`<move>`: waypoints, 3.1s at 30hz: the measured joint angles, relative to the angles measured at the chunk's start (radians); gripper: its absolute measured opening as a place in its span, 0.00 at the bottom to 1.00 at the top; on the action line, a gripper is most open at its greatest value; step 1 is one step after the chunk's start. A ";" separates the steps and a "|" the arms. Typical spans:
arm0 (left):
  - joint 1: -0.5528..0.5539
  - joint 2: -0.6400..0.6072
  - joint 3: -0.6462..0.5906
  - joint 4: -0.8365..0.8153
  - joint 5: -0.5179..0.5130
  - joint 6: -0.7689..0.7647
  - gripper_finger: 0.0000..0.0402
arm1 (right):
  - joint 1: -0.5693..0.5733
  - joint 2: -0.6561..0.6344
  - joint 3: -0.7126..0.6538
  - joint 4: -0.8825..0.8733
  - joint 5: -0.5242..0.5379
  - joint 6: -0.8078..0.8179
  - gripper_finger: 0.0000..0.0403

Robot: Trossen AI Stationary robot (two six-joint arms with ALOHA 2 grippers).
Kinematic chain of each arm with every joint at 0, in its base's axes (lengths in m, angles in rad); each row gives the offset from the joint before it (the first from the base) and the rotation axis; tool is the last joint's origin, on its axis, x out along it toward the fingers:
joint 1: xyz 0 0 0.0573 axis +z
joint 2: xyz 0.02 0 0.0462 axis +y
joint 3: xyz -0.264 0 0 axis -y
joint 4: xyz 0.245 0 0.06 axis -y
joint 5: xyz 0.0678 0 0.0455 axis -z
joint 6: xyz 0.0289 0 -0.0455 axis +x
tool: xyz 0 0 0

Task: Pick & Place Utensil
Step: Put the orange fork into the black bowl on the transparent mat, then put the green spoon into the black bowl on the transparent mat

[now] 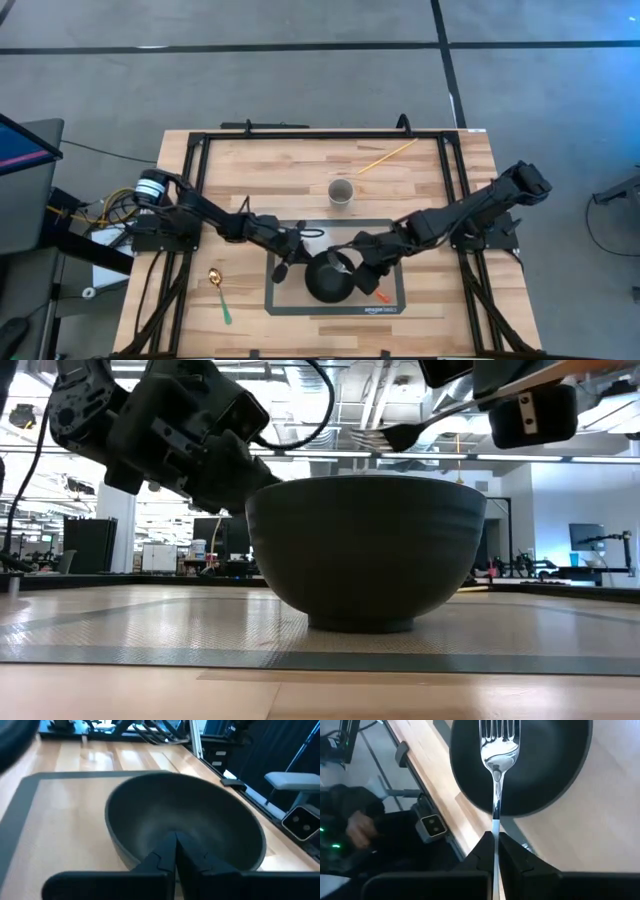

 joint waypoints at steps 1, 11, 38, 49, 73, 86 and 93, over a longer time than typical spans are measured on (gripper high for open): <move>0.001 0.005 -0.001 -0.004 -0.001 0.000 0.01 | -0.004 0.000 0.000 0.001 -0.010 0.022 0.01; 0.003 0.004 -0.002 -0.002 -0.023 -0.010 0.01 | -0.009 0.075 0.000 0.087 -0.076 0.165 0.01; 0.013 0.003 -0.002 0.002 -0.027 -0.007 0.02 | -0.051 0.295 0.002 0.292 -0.387 0.214 0.04; 0.014 0.003 -0.002 -0.001 -0.027 -0.007 0.01 | -0.097 0.287 0.001 0.294 -0.395 0.177 0.05; 0.015 0.003 -0.002 -0.002 -0.027 -0.007 0.01 | -0.181 0.287 0.000 0.277 -0.293 0.010 0.07; 0.015 0.003 -0.002 -0.002 -0.027 -0.007 0.02 | -0.235 0.294 0.000 0.190 -0.310 -0.018 0.04; 0.015 0.003 -0.002 -0.001 -0.027 -0.007 0.01 | -0.262 0.289 0.000 0.206 -0.311 -0.084 0.02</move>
